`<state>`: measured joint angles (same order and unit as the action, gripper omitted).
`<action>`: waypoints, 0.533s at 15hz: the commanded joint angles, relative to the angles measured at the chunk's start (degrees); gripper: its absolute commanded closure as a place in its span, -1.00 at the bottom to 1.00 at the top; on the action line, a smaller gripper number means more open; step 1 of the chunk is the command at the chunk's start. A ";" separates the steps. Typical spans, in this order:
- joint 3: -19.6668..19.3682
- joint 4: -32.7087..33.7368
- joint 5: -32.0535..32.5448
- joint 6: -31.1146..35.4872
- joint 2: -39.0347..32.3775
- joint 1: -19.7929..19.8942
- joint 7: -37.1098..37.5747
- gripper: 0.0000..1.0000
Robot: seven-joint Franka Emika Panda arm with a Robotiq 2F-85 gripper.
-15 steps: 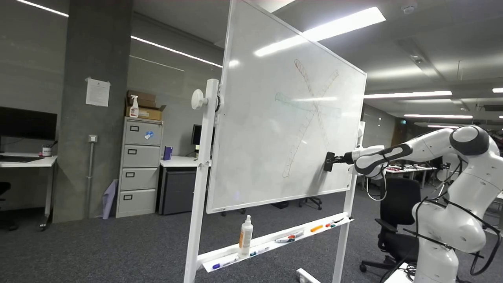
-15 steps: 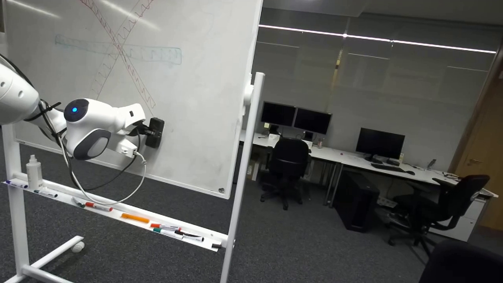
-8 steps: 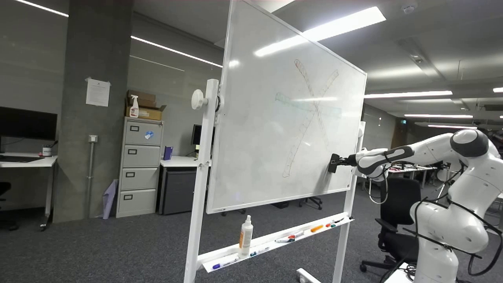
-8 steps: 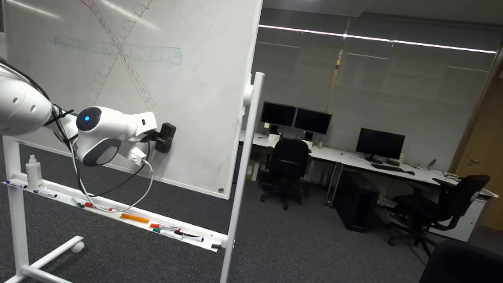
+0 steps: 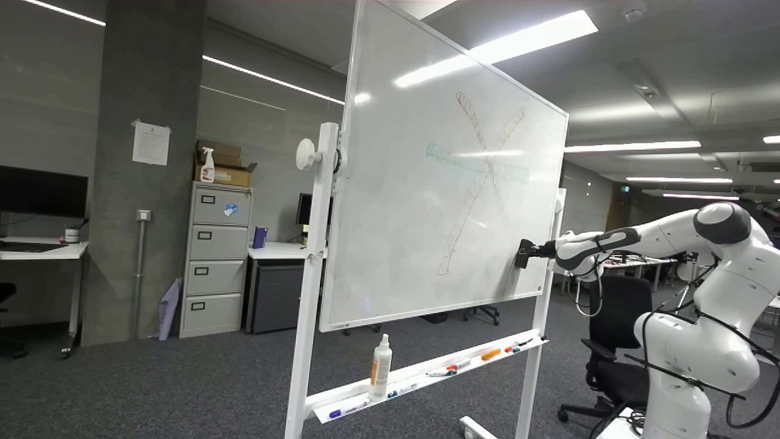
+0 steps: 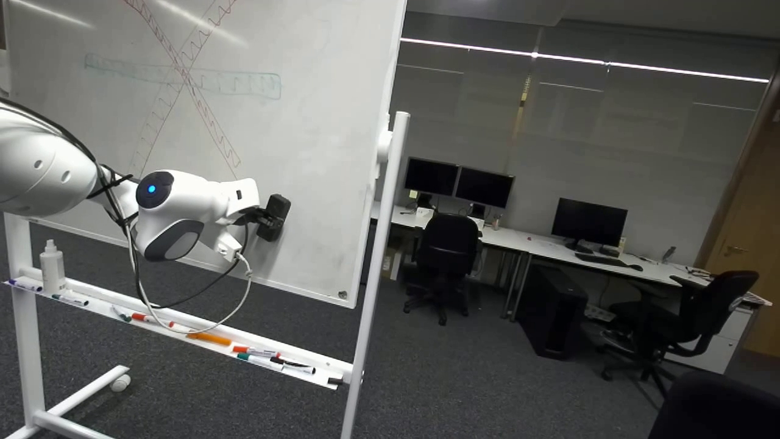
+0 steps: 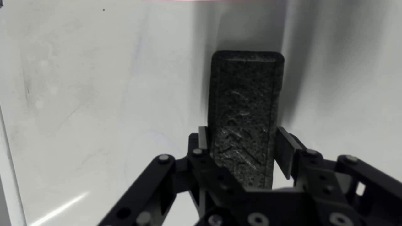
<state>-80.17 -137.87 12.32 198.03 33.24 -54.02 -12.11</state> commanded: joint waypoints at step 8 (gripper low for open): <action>14.25 -1.05 1.19 -0.05 -1.73 4.86 0.97 0.40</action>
<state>-73.37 -139.33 12.47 198.03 32.53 -50.36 -12.12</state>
